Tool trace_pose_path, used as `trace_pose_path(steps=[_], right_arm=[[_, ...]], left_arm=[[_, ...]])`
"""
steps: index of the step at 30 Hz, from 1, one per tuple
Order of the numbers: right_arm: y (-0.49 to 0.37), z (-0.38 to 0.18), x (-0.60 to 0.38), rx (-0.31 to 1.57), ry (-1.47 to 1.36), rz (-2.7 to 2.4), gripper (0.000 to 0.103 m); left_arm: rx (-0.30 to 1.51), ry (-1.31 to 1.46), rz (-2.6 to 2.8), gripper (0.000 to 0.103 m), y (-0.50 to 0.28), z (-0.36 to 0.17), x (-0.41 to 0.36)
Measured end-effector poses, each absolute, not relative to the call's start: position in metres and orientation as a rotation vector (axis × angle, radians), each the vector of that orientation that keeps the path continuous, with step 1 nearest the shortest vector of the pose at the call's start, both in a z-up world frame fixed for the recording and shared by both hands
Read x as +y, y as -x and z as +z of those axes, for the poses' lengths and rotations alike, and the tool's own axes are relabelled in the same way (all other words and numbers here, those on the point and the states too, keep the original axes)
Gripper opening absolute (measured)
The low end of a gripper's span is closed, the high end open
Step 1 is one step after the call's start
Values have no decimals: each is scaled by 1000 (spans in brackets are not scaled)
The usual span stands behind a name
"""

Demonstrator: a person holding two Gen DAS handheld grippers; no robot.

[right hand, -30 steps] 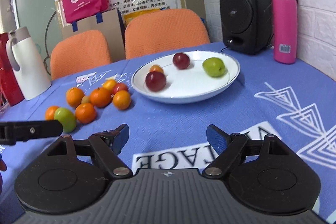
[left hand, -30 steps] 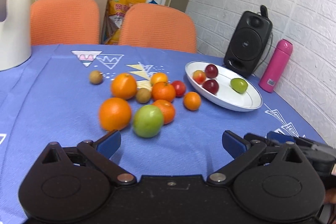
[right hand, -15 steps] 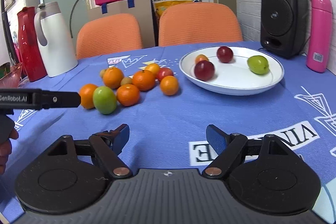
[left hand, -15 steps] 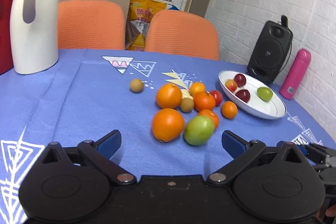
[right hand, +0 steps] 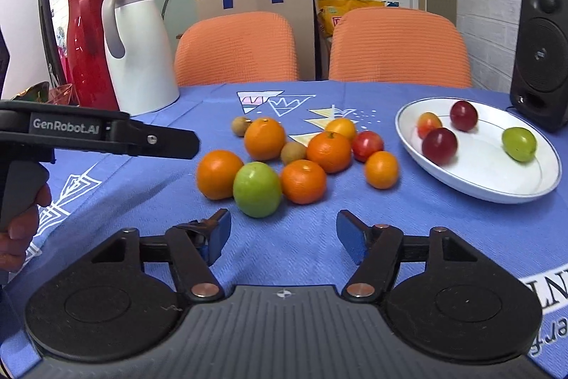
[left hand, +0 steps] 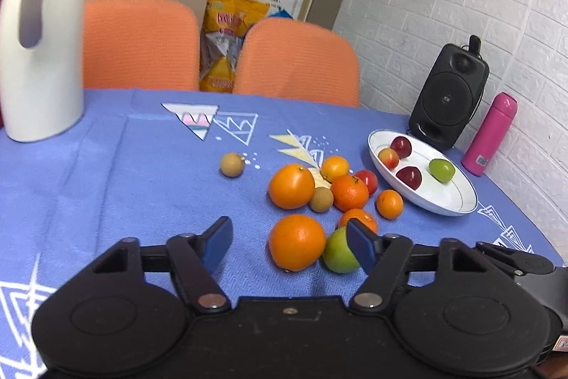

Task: Organize fruits
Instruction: 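Grasp an orange with the left tool while the right tool grasps a green apple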

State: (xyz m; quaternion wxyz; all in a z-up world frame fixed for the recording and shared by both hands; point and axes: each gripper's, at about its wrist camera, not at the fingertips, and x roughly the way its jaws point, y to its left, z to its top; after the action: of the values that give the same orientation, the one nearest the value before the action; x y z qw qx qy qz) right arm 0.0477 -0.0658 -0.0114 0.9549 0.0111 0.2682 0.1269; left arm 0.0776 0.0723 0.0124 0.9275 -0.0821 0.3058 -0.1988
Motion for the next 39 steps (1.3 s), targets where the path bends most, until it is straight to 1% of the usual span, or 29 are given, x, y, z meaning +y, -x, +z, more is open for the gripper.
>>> trace_pose_path(steps=[1,5,12,14,25,27,28,29,39], right_arm=[[-51,-11,-64,547,-23,259,103],[-58,-11,-57,556,-29,269,89],[-69,-12,-45,571,-21,288,83],[-72,-12,-42,573,-17,296,79],[-79,-13,-38,574,-17,283,73],[-80,-14,-38,572,-15,282,71],[-81,-15,-38,569,-15,279,66],[-81,-15,-38,567,-12,274,64],[-67,-14,-55,558,-50,262,64]], left_arm=[[637,179,-416,103,-81,11,73],[669,216,-439,103,-90,6,74],[700,208,-462,103,-98,-1,70],[706,212,-468,103,-99,-2,70],[723,223,-471,103,-104,-6,71],[724,222,-469,103,-104,-6,70],[725,221,-468,103,-104,-6,70],[725,220,-467,103,-104,-6,70],[741,190,-466,103,-106,-8,59]])
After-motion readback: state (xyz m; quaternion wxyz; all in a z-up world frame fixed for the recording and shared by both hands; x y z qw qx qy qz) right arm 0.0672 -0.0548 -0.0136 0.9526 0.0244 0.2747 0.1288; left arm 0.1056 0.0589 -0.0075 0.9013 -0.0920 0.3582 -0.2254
